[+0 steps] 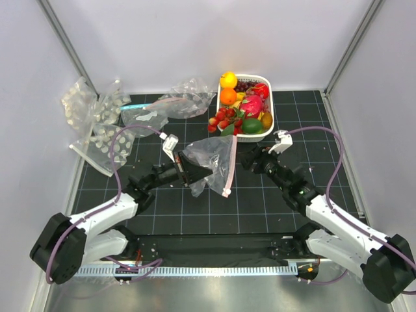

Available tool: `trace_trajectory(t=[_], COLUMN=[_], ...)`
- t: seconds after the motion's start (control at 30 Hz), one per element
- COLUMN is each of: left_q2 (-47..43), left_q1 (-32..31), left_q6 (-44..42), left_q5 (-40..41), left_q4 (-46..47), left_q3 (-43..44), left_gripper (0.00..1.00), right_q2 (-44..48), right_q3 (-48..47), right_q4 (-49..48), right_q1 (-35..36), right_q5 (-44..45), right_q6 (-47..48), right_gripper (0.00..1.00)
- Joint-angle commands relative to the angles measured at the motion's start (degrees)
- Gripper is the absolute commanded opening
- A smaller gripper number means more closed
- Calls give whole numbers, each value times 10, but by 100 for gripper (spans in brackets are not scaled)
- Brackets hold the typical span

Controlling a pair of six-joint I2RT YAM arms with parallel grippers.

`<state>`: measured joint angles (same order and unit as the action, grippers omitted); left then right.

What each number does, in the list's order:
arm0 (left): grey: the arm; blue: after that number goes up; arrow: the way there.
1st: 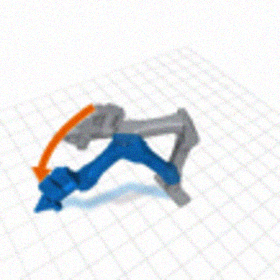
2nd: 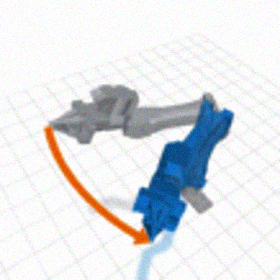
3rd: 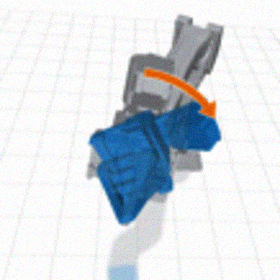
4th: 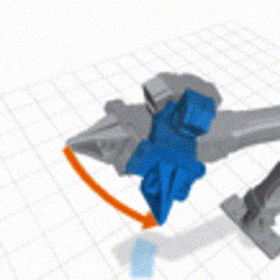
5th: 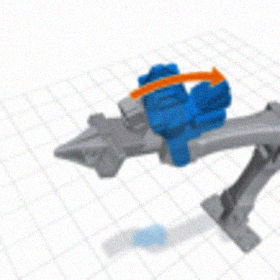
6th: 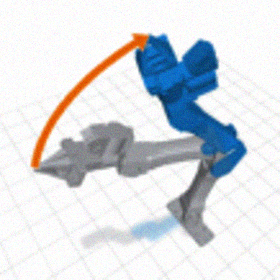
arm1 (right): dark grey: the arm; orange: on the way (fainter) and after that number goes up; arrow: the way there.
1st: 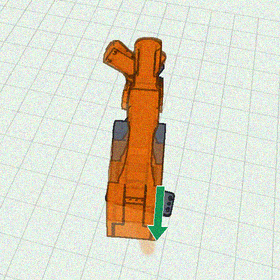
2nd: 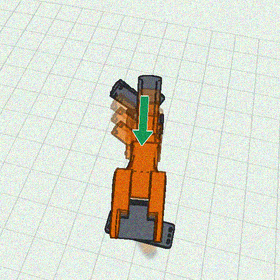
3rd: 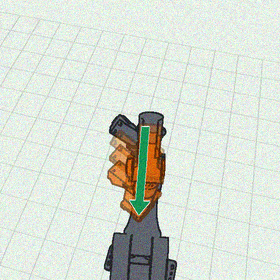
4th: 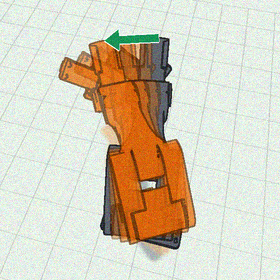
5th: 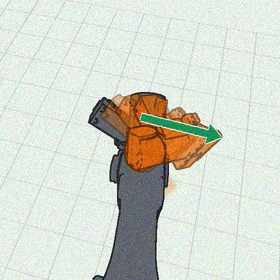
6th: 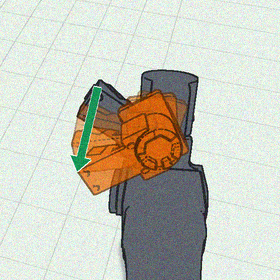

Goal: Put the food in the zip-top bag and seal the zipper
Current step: Open the zipper of the food storage bag at the center of the board.

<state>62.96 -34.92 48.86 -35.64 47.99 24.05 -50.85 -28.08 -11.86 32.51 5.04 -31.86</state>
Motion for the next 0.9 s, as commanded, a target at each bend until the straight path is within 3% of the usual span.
trace_trajectory(t=[0.0, 0.87], left_q2=[-20, 5], left_q1=[-3, -16], left_q6=[-15, -15], left_q5=[4, 0], left_q4=[20, 20], left_q3=[3, 13], left_gripper=[0, 0], right_q2=[-11, 14], right_q3=[-28, -6], right_q4=[-2, -62], right_q1=[1, 1], right_q5=[9, -43], right_q6=[-6, -8], right_gripper=[72, 74])
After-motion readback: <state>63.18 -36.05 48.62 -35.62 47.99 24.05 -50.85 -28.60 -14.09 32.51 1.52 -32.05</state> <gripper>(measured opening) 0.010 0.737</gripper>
